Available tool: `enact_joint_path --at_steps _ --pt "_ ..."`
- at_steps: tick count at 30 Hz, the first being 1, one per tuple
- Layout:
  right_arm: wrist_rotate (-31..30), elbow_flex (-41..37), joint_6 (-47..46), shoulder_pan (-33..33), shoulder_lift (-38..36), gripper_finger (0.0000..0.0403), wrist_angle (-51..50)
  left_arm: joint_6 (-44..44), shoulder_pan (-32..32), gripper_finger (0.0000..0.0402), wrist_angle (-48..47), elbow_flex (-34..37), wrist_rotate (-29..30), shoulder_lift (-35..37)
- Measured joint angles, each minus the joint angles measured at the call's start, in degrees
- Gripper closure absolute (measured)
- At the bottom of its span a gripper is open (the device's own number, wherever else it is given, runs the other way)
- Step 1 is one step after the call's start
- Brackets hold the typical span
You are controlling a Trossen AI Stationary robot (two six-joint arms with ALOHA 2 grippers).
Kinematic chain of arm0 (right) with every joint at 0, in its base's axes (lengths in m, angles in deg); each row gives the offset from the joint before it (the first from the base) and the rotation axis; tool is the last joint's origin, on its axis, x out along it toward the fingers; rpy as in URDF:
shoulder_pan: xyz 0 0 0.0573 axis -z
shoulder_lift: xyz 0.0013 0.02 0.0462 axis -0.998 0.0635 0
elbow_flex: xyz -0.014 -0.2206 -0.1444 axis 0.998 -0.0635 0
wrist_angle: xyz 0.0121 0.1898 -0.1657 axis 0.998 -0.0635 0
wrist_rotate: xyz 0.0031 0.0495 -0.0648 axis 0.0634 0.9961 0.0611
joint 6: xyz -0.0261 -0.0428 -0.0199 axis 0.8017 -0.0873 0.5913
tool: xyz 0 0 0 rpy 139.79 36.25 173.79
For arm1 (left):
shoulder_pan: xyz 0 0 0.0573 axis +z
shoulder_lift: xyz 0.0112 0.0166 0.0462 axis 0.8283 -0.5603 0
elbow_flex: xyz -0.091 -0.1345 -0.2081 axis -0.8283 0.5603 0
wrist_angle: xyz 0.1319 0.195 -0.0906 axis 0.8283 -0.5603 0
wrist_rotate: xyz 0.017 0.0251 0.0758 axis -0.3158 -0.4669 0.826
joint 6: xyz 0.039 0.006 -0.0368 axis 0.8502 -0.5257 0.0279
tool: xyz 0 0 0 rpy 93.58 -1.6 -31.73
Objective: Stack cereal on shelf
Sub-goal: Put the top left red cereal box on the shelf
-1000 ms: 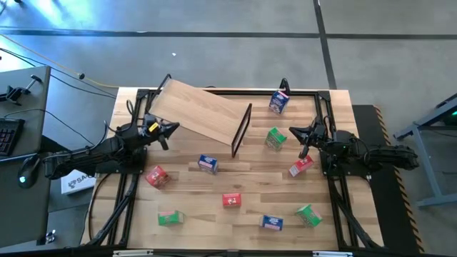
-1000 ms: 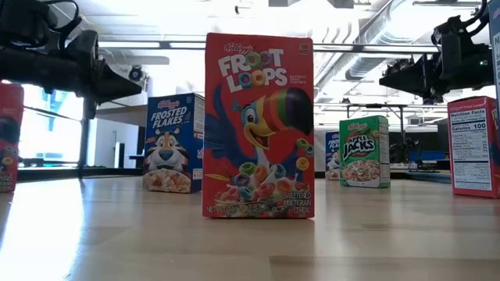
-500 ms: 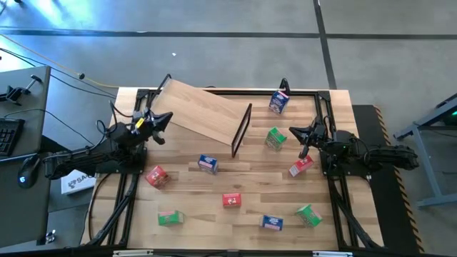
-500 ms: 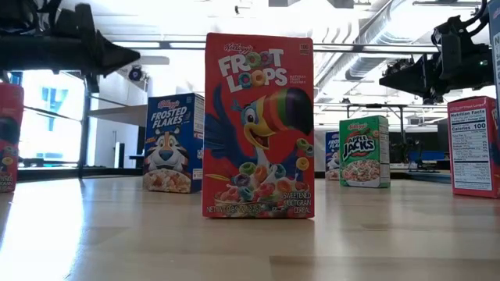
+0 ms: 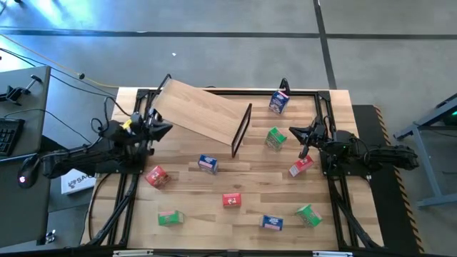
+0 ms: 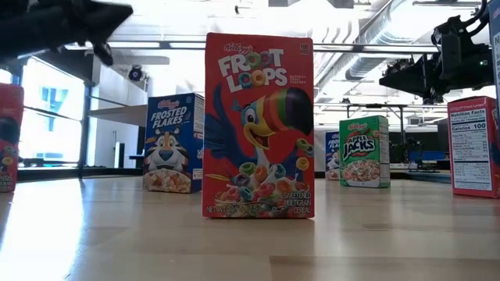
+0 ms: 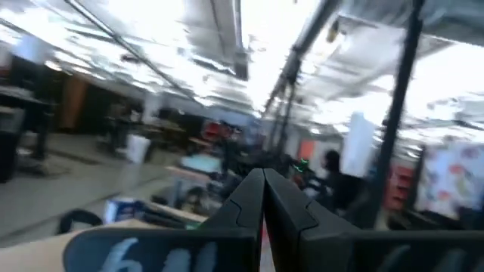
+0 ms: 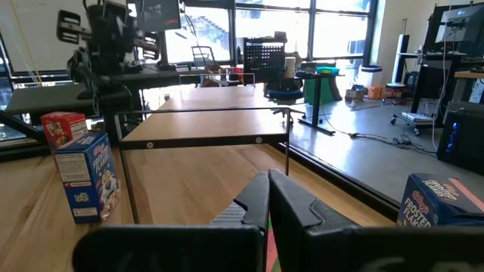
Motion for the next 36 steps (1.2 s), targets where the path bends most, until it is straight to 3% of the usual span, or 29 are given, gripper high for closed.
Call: enact_joint_path --at_steps 6,10,14,21,28,36 --pt "0.0 0.0 0.0 -0.02 0.02 0.0402 0.0 5.49 -1.67 0.0373 -16.62 -11.56 -0.66 -9.56" --pt "0.0 -0.01 0.02 -0.01 0.02 0.0402 0.0 6.36 -3.2 0.0381 -29.32 -20.69 0.23 -17.55" --pt "0.0 0.0 0.02 0.0 0.02 0.0402 0.0 3.55 -5.23 0.0399 -46.45 -30.57 0.94 -24.58" --pt "0.0 -0.02 0.01 -0.01 0.02 0.0402 0.0 -9.76 -12.75 0.0394 -76.24 -45.69 8.93 -33.89" --pt "0.0 -0.01 0.01 -0.02 0.02 0.0402 0.0 -27.69 -23.79 0.0327 -93.65 -53.23 7.29 -43.19" --pt "0.0 0.0 0.02 0.0 0.02 0.0402 0.0 -35.96 -33.01 0.0227 -103.7 -58.3 3.82 -54.02"
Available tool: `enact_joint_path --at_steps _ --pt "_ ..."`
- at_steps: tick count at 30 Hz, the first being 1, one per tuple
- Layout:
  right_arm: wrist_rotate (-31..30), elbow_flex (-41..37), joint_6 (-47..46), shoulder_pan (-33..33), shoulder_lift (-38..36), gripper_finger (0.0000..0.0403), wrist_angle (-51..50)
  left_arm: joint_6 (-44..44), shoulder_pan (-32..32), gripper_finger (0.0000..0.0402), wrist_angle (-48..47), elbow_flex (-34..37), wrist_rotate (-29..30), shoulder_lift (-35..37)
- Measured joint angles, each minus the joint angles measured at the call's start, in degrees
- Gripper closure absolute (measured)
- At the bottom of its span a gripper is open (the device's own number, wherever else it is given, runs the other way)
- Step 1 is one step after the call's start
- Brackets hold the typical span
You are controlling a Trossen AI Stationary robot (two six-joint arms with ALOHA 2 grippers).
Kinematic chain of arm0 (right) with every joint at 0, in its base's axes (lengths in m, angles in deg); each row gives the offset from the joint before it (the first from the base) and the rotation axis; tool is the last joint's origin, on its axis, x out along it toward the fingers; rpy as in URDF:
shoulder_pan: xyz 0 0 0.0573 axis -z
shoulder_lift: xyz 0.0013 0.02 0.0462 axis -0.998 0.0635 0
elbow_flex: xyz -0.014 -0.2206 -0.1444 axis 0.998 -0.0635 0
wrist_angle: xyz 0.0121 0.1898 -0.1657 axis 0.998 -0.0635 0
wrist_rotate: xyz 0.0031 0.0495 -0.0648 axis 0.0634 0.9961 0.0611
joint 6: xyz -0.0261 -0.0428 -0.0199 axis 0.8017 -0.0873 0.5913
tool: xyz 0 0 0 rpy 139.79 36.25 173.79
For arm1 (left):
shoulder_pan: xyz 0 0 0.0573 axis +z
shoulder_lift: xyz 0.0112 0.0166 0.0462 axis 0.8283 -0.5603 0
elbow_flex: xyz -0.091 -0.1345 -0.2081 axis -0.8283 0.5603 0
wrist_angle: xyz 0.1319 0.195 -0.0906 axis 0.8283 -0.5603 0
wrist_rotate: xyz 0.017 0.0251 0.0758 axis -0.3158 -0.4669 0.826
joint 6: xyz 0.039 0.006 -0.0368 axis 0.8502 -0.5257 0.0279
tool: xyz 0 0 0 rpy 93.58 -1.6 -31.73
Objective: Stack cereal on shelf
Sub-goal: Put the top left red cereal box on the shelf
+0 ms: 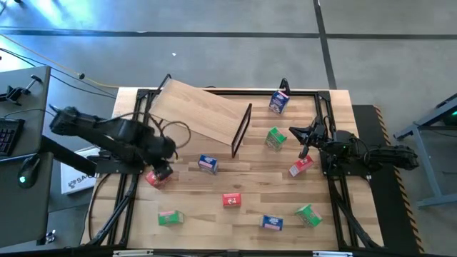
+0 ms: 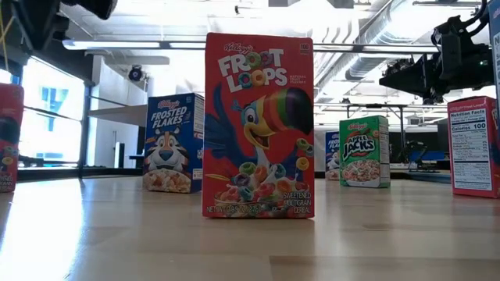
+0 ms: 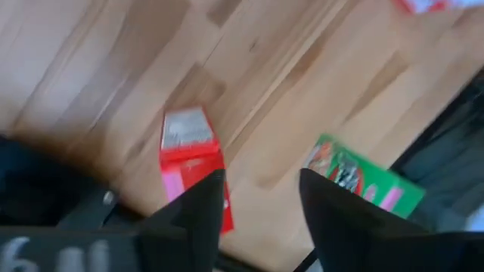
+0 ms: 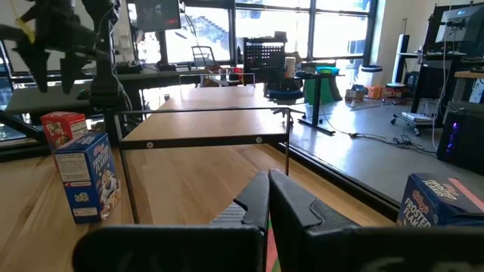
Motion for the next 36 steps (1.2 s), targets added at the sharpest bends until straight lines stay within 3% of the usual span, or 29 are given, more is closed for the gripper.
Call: enact_joint_path --at_steps 7,15,24,36 --pt "0.0 0.0 -0.02 0.01 0.0 0.0402 0.0 -5.72 -5.04 0.0161 -5.6 -1.32 2.79 -5.47" --pt "0.0 -0.02 -0.02 0.01 0.0 0.0402 0.0 -13.76 -7.82 0.011 -6.79 -0.23 4.59 -5.58" --pt "0.0 0.0 -0.02 -0.01 0.0 0.0402 0.0 -20.13 -10.22 0.01 0.15 8.33 4.99 -1.43" --pt "0.0 -0.02 -0.02 -0.01 0.0 0.0402 0.0 -20.19 -12.33 0.0103 1.99 12.89 5.82 -0.92"
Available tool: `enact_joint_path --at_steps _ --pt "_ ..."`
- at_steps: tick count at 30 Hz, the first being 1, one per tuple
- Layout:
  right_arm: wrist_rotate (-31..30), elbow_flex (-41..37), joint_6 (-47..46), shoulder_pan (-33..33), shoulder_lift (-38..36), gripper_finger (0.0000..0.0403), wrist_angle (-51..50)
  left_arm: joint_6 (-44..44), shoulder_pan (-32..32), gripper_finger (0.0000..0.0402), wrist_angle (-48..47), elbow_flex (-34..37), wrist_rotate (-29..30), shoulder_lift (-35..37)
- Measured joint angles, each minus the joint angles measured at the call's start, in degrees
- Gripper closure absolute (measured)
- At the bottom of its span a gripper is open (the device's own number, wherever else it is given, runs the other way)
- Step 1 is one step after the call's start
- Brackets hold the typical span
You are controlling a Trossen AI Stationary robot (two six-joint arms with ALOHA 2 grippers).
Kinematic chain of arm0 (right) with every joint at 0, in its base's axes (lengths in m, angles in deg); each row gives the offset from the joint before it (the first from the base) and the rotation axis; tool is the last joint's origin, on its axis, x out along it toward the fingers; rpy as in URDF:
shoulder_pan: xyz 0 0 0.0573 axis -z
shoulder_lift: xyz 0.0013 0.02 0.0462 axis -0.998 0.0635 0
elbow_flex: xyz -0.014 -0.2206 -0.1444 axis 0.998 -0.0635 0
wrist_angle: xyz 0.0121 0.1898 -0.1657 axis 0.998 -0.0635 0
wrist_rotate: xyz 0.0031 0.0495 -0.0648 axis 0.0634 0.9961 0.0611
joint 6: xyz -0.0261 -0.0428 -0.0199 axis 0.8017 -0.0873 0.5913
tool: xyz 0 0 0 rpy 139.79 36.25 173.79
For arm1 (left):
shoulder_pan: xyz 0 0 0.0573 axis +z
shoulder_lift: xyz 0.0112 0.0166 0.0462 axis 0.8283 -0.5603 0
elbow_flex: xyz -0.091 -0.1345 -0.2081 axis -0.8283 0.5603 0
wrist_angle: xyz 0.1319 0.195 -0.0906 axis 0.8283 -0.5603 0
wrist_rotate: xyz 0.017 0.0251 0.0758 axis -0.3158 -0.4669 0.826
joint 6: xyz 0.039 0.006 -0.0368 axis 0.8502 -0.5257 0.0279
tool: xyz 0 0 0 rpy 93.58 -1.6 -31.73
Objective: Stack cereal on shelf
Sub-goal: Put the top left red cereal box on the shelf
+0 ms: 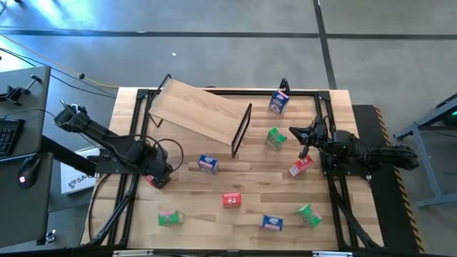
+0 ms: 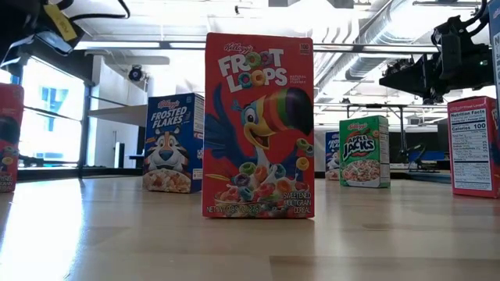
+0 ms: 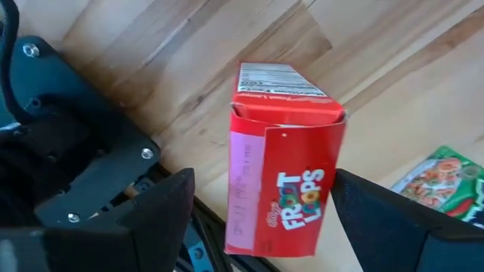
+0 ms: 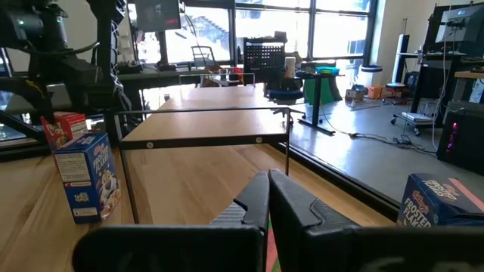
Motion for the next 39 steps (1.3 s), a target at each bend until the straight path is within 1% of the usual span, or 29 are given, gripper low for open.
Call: enact_joint_path --at_steps 5,16,20,24,27,29,34,39 --pt "0.0 0.0 0.01 0.02 0.0 0.0402 0.01 0.64 -0.07 0.0131 0.18 0.0 0.4 0.02" --pt "0.0 0.02 0.0 0.01 0.0 0.0402 0.0 4.13 0.02 0.023 5.02 0.0 1.25 0.02" --pt "0.0 0.01 0.01 0.01 0.0 0.0402 0.0 7.38 0.81 0.026 5.0 -0.05 1.4 0.02" --pt "0.0 0.02 0.02 0.0 0.0 0.0402 0.0 14.98 4.22 0.0285 4.27 -2.1 1.31 0.0" --pt "0.0 0.0 0.01 0.01 0.0 0.0402 0.0 23.23 8.79 0.0297 1.97 -5.41 1.29 0.0" --pt "0.0 0.0 0.01 0.02 0.0 0.0402 0.0 28.9 12.21 0.0303 -0.72 -8.85 1.33 0.0" --pt "0.0 0.01 0.01 0.01 0.0 0.0402 0.0 42.09 20.08 0.0307 -8.14 -19.53 1.58 0.0" --pt "0.0 0.0 0.0 0.0 0.0 0.0402 0.0 53.85 28.99 0.0307 -14.99 -30.26 5.95 -1.96"
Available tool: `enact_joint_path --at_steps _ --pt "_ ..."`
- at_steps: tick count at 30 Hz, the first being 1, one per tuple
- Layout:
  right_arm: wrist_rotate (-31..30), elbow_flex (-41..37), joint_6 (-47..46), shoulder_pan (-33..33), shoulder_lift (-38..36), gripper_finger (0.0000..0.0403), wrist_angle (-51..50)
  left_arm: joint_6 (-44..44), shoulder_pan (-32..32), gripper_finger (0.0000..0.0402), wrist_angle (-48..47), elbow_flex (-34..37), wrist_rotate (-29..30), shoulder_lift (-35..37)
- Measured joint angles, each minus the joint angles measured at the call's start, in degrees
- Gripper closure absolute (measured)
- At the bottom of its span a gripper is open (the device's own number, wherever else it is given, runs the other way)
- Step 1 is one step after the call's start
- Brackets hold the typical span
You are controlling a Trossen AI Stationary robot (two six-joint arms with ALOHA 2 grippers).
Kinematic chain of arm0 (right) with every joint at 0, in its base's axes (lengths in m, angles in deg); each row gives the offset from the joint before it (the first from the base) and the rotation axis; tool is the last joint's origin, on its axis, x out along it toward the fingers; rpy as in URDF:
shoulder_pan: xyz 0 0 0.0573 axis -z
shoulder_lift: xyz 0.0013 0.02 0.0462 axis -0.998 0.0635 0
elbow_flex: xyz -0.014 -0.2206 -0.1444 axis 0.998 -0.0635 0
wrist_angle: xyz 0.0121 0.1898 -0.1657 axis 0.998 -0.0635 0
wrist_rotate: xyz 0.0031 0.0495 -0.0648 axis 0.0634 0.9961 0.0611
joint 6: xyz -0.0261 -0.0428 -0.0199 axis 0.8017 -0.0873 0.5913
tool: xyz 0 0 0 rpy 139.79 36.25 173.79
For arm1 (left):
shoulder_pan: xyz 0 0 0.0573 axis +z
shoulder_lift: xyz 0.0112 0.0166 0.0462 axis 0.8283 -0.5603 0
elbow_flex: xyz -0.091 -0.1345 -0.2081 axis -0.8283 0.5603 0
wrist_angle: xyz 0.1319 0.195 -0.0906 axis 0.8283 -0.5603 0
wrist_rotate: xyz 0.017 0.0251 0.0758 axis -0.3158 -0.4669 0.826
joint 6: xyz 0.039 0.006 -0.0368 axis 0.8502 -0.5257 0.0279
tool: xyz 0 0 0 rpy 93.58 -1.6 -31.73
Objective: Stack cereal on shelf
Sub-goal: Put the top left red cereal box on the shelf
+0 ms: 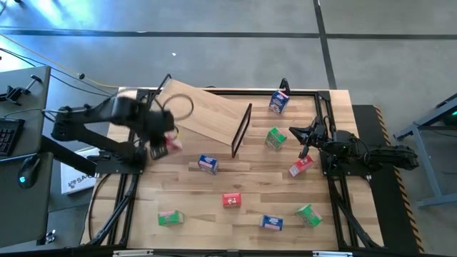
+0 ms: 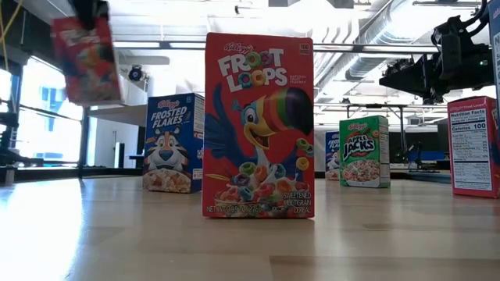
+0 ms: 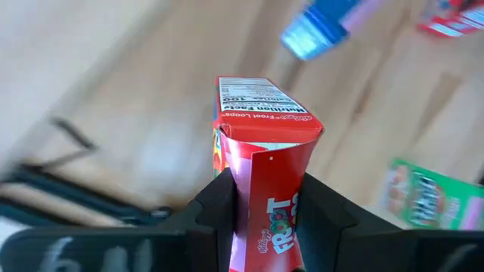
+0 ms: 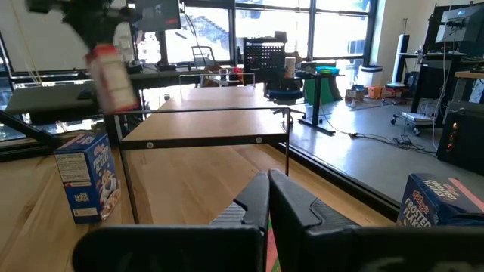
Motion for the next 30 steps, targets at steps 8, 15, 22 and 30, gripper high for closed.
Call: enact_joint_path --at_steps 8,15,22,30 --pt "0.0 0.01 0.0 0.01 -0.01 0.0402 0.0 24.98 15.49 0.0307 0.07 -18.34 3.63 -9.85" --pt "0.0 0.01 0.0 0.01 -0.01 0.0402 0.01 46.34 24.54 0.0307 0.15 -34.18 4.76 -23.7" --pt "0.0 0.02 0.0 0.0 -0.02 0.0402 0.02 60.46 27.44 0.0307 1.23 -40.95 7.4 -32.02" --pt "0.0 0.01 0.01 0.01 -0.01 0.0402 0.01 64.64 28.4 0.0308 0.11 -41.09 7.82 -34.32"
